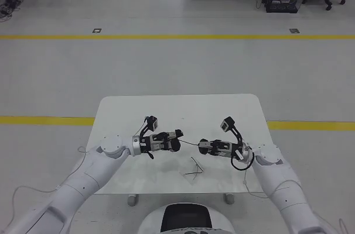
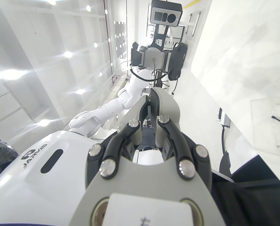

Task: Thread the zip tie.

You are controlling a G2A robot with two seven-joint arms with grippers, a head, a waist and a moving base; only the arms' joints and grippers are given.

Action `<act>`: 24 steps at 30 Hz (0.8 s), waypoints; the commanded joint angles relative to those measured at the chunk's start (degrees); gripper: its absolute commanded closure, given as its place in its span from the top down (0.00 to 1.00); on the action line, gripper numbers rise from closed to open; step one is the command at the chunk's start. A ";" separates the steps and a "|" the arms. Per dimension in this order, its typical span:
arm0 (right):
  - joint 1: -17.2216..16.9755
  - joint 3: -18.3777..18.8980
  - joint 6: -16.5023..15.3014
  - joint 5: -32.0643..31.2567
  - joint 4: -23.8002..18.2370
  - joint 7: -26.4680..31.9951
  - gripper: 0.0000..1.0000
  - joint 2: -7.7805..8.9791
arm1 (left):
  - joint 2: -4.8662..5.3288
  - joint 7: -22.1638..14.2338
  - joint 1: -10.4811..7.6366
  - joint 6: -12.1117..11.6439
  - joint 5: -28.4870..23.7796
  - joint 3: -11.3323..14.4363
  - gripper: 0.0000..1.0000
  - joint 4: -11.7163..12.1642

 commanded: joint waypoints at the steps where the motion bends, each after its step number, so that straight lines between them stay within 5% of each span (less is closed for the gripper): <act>1: 0.01 0.06 0.00 -0.09 0.08 0.27 0.00 0.01 | 0.00 -0.03 0.00 0.01 -0.04 0.00 1.00 0.00; 14: -0.44 -0.25 0.58 -0.47 -0.69 -0.80 0.00 0.09 | -0.08 -0.23 0.44 0.26 -0.81 0.13 1.00 -0.80; 19: -0.23 -0.34 0.00 0.71 -0.43 2.89 0.00 0.58 | -0.18 -9.16 0.04 1.98 -5.33 0.11 1.00 -0.23; 24: 0.47 -0.73 0.00 1.22 -0.15 5.94 0.00 1.11 | -0.64 -13.84 -1.33 3.44 -6.39 0.95 1.00 1.20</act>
